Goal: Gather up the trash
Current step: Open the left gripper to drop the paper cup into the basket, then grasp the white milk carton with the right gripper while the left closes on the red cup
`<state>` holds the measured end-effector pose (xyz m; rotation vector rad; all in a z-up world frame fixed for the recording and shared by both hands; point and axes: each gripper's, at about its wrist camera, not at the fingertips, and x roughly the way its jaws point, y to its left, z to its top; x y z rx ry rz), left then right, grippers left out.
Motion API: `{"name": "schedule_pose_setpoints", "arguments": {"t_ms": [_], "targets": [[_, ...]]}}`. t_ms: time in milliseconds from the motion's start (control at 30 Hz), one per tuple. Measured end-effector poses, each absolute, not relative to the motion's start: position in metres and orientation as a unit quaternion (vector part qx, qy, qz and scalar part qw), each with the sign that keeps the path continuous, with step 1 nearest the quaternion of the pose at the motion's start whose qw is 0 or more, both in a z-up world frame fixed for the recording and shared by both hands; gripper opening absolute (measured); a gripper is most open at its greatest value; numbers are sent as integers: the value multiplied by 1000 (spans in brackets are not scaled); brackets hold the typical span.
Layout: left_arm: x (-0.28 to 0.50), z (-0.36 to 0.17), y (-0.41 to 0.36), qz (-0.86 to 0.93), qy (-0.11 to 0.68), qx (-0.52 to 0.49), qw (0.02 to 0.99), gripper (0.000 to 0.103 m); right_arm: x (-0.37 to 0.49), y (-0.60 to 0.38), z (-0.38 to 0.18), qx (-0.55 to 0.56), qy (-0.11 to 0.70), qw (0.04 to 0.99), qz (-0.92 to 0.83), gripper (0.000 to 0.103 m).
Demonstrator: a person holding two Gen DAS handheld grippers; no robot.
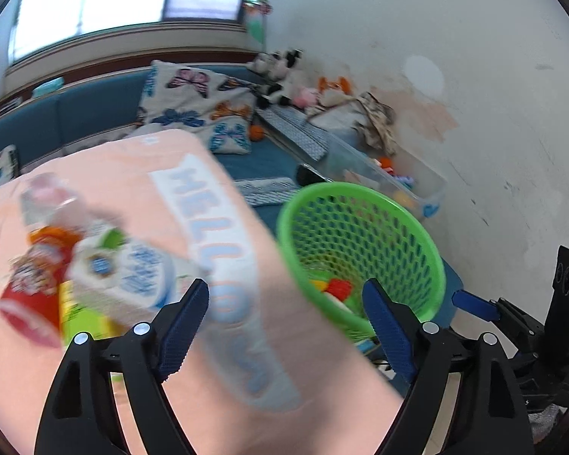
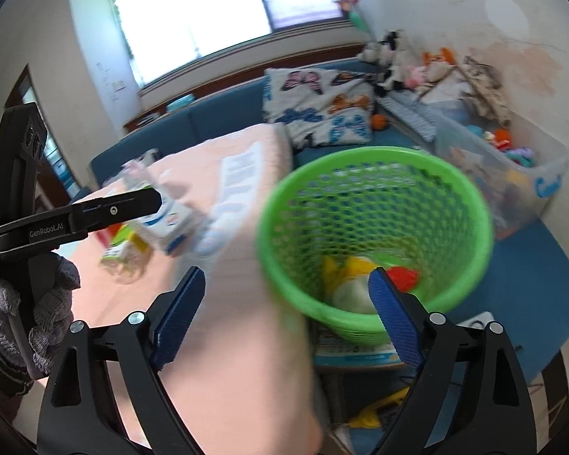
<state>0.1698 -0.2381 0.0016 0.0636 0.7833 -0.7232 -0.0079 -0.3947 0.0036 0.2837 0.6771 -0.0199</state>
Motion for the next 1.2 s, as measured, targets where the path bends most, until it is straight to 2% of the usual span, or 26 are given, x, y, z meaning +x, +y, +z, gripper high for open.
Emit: {"name": "schedule_pose_setpoints", "arguments": {"t_ms": [333, 567, 1200], "targets": [[183, 0, -145, -265, 371, 10, 890, 80, 52, -330, 5, 92, 361, 923, 92, 88], [197, -10, -92, -220, 385, -31, 896, 72, 98, -300, 0, 60, 374, 913, 153, 88], [229, -31, -70, -208, 403, -86, 887, 64, 195, -263, -34, 19, 395, 884, 250, 88]]}}
